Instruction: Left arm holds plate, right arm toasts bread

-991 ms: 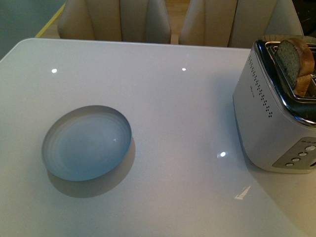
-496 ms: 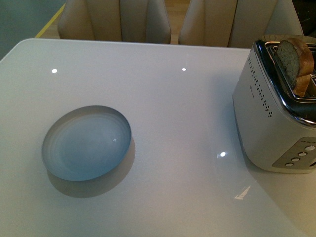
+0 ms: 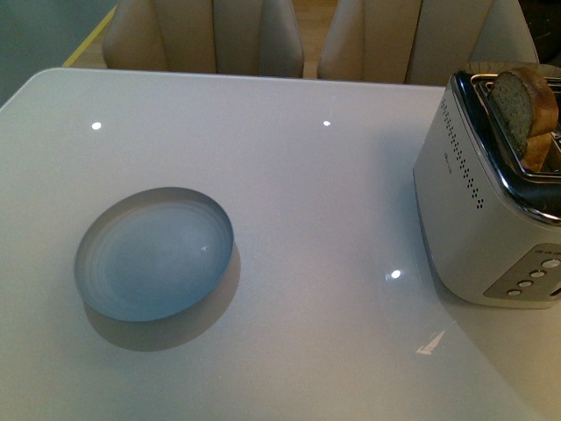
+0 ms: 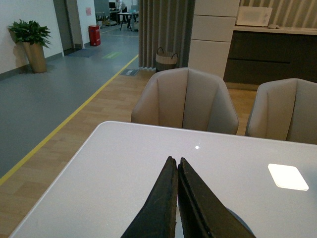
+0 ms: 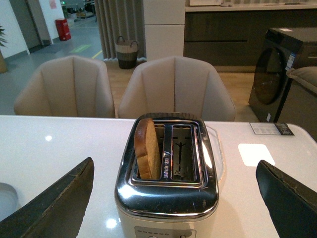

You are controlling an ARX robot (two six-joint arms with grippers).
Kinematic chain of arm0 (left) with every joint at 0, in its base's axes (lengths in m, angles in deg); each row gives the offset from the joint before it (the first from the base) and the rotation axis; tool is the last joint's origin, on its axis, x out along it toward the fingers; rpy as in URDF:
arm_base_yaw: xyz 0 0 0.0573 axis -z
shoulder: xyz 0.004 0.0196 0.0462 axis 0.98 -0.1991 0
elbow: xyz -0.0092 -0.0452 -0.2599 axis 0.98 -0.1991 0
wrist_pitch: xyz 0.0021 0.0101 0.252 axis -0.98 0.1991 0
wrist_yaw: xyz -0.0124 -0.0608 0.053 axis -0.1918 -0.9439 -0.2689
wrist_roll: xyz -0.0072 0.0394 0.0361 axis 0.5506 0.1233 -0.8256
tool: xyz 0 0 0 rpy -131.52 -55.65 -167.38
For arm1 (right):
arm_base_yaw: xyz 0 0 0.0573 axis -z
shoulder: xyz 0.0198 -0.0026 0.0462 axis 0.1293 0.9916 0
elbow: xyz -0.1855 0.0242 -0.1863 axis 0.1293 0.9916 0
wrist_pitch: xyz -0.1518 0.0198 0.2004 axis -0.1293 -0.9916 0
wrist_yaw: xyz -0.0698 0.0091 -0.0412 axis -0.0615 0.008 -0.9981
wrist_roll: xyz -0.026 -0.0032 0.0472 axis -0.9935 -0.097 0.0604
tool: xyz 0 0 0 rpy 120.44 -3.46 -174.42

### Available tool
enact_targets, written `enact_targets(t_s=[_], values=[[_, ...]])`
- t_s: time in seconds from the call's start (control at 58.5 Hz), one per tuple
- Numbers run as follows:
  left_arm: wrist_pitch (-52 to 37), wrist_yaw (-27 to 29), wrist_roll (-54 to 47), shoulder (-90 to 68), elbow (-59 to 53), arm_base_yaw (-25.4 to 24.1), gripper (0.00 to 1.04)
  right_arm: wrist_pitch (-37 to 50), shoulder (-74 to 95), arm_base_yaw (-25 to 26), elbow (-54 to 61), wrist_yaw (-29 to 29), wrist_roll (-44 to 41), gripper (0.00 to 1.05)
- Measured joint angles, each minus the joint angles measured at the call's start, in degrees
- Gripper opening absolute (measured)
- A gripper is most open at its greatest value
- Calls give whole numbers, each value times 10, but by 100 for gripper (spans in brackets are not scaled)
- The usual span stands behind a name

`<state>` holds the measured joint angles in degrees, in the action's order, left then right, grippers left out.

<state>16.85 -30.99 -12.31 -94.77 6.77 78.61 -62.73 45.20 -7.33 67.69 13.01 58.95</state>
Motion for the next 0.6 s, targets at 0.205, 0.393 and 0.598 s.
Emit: enact_targets(t_s=[0.205,0.393,0.598], values=[[36,0,-1,36,0,0,3,0,0,0,0,0,0,96],[140,0,-1,123,0,0,3,0,0,0,0,0,0,96],[147,0,-1,144,0,0,3,0,0,0,0,0,0,96]])
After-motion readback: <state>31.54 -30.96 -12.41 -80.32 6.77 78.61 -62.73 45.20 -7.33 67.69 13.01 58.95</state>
